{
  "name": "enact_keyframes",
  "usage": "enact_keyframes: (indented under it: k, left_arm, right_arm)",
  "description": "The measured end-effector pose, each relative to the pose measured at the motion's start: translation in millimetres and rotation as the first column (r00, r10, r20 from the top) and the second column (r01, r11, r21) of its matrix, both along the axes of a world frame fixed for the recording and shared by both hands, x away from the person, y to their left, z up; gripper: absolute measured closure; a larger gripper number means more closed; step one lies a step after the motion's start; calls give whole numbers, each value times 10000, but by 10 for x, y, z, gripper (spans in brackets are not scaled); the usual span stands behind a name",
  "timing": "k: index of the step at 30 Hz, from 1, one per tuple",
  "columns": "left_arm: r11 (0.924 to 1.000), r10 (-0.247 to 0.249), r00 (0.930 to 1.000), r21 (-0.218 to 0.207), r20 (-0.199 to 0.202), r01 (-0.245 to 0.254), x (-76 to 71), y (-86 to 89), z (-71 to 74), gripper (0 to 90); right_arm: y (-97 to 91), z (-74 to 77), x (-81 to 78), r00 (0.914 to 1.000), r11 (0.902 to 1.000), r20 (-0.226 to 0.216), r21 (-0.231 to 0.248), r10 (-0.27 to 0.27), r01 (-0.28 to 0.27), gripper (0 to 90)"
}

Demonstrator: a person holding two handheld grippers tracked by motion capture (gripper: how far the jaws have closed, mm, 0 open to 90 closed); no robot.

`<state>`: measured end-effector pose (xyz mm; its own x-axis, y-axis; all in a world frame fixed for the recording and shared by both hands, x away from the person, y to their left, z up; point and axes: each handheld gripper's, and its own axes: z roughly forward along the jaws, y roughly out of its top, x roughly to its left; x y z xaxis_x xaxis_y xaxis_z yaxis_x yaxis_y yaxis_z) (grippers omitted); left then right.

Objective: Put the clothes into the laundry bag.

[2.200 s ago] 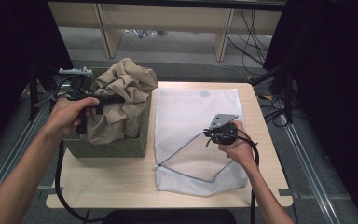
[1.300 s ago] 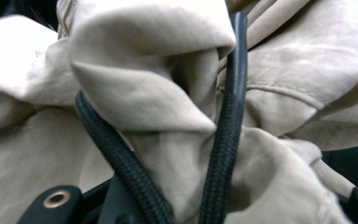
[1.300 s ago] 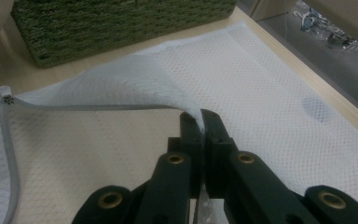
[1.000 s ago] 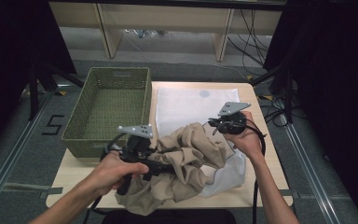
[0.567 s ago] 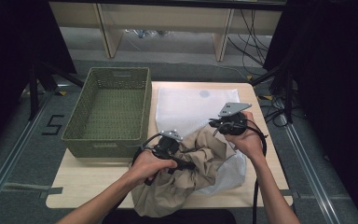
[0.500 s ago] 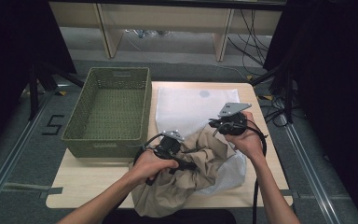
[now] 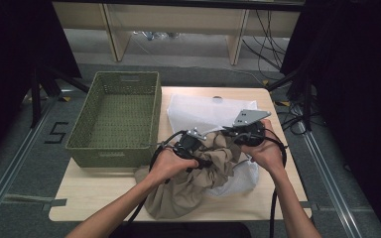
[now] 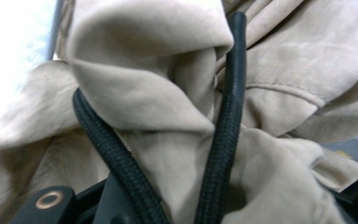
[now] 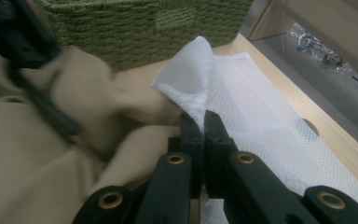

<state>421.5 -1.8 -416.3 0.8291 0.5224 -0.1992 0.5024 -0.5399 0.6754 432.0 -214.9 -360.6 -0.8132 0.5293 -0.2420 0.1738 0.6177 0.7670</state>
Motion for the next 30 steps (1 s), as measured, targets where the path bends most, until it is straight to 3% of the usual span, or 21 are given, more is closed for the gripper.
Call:
enact_keyframes:
  k: [1, 2, 3, 4, 6, 8, 11, 13, 15, 16, 19, 21, 23, 24, 25, 26, 27, 29, 30]
  left_arm:
    - [10000, 0, 10000, 0, 0, 0, 0, 0, 0, 636]
    - [9988, 194, 9998, 442, 50, -196, 110, -15, -145, 634]
    - [9982, 547, 9984, 251, -116, -544, 149, -57, -245, 626]
    - [9975, 563, 9984, 439, -108, -558, 203, -80, -320, 611]
    - [9923, 1240, 9922, 58, 107, -1240, 260, -180, -421, 586]
    - [9917, 1281, 9910, 84, 384, -1286, 275, -229, -416, 551]
    - [9936, 1070, 9920, 283, 666, -1091, 218, -214, -341, 419]
    - [9928, 1194, 9905, -16, 676, -1196, 141, -160, -267, 315]
    - [9938, 1110, 9907, -147, 787, -1102, 98, -117, -211, 236]
    - [9969, 773, 9941, -228, 755, -758, -4, -32, -103, 216]
    - [9995, 317, 9930, 31, 1134, -322, -174, 92, -5, 194]
    - [9996, 260, 9929, 67, 1160, -269, -216, 107, -22, 187]
    - [9981, -214, 9942, 604, 1056, 151, -254, 76, -187, 184]
    - [9935, -476, 9923, 1085, 1140, 351, -233, 57, -251, 176]
    - [9935, -476, 9923, 1085, 1140, 351, -233, 57, -251, 187]
    - [9924, -635, 9918, 1123, 1107, 510, -195, -8, -372, 270]
    - [9909, -826, 9888, 1162, 1246, 681, -178, -36, -404, 432]
    - [9905, -844, 9881, 1193, 1283, 691, -165, -70, -424, 597]
    - [9969, -87, 9866, 781, 1631, -42, -167, -129, -406, 635]
  right_arm:
    - [0, 0, 0, 10000, 10000, 0, 0, 0, 0, 898]
    - [27, -9, -24, 9999, 10000, -119, -86, -19, 18, 898]
    - [37, -22, -26, 10000, 9998, -81, -183, 14, -15, 898]
    - [44, -37, -31, 9998, 9998, -208, -194, -4, 0, 898]
    - [43, -67, -37, 9994, 9997, -328, -244, -88, 80, 898]
    - [26, -99, -29, 9991, 9994, -417, -321, -112, 99, 898]
    - [-22, -150, -12, 9984, 9992, -531, -365, -179, 160, 898]
    - [-54, -175, -9, 9978, 9990, -603, -354, -279, 258, 898]
    - [-82, -188, 7, 9982, 9991, -563, -389, -210, 188, 898]
    - [-90, -192, 7, 9980, 9990, -599, -394, -224, 201, 897]
    - [-94, -191, -15, 9972, 9988, -684, -385, -318, 292, 898]
    - [-96, -183, -2, 9981, 9990, -585, -393, -215, 193, 897]
    - [-83, -184, -21, 9968, 9987, -727, -405, -344, 315, 897]
    - [-75, -186, -19, 9978, 9988, -629, -457, -190, 161, 897]
    - [-66, -184, -32, 9972, 9986, -688, -459, -283, 252, 897]
    - [-55, -183, -36, 9977, 9986, -647, -502, -205, 173, 897]
    - [-43, -181, -51, 9974, 9986, -686, -486, -235, 202, 897]
    - [-31, -179, -63, 9975, 9986, -679, -511, -194, 159, 897]
    - [-16, -162, -99, 9969, 9984, -756, -539, -207, 166, 897]
